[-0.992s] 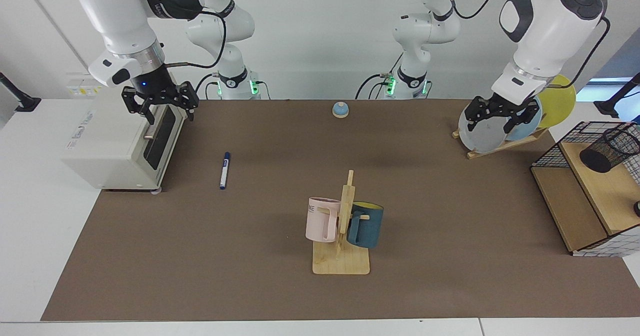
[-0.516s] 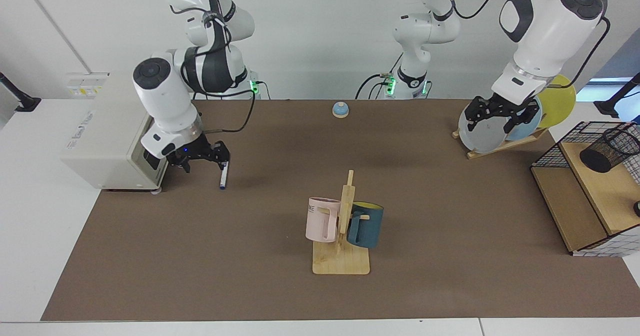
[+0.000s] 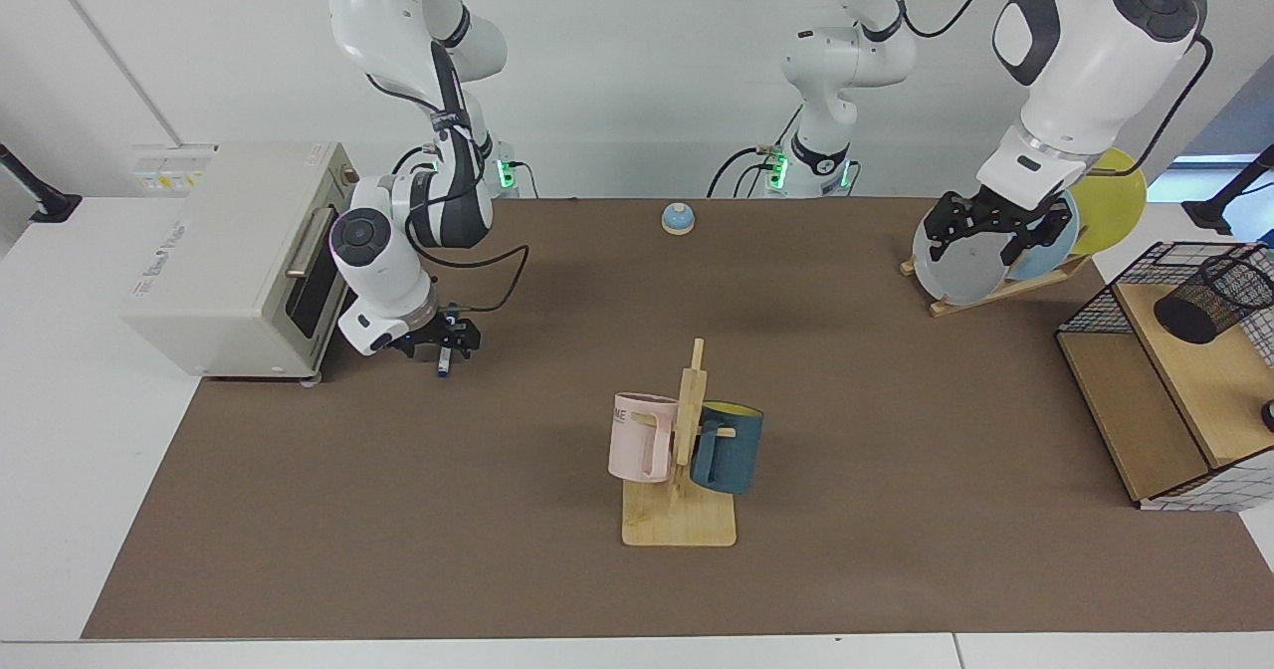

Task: Put markers into pen holder
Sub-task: 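Reach the right gripper down over the blue-capped marker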

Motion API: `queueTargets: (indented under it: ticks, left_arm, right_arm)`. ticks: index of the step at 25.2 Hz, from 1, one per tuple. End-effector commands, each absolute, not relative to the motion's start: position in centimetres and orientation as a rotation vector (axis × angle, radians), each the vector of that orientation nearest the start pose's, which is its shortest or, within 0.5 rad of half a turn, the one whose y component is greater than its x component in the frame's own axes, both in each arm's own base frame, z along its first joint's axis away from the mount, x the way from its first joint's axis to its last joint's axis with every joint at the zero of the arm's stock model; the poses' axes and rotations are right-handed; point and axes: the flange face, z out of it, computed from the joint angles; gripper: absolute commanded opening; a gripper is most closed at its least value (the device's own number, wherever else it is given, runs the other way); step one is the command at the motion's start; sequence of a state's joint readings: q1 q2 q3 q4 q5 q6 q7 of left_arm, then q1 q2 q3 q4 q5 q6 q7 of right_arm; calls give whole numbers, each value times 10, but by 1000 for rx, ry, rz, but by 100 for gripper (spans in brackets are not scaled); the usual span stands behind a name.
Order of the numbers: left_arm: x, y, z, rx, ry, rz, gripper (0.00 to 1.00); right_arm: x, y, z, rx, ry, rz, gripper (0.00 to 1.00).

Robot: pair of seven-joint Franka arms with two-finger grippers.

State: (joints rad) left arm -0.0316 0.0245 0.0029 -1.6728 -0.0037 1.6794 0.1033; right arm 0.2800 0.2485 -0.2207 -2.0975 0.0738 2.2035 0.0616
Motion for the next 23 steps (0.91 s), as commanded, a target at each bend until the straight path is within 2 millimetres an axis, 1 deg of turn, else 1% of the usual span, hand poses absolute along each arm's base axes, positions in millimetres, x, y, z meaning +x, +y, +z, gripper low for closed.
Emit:
queueTargets:
  ticks: [1,5,8,11,12,16,18,19,20,21,23]
  left_arm:
    - [557,-13,570,-3139,275,1,100]
    - [556,-14,571,-3123,408,1,100]
    - [555,-14,570,-3119,444,11,100]
    - [553,-14,570,-3118,468,32,100]
    - [552,-14,568,-3115,497,46,100]
    - [550,-14,568,-3080,704,68,100]
    - [550,-13,569,-3064,768,66,100]
    - [550,-12,569,-3055,808,65,100]
    - [550,-12,569,-3036,876,65,100]
    - [551,-12,568,-3014,955,61,100]
    - [552,-12,569,-2972,1067,45,100]
  right_arm:
    - [559,34,292,-3126,134,182,100]
    - [559,35,288,-3127,147,168,100]
    - [559,34,287,-3127,164,156,98]
    - [559,34,288,-3127,169,153,80]
    - [559,34,287,-3127,167,155,77]
    - [558,34,286,-3127,172,158,77]
    - [558,33,284,-3127,181,162,73]
    - [558,34,284,-3128,179,163,68]
    - [558,33,283,-3128,182,165,55]
    - [558,33,283,-3128,182,165,35]
    - [558,33,283,-3122,192,167,0]
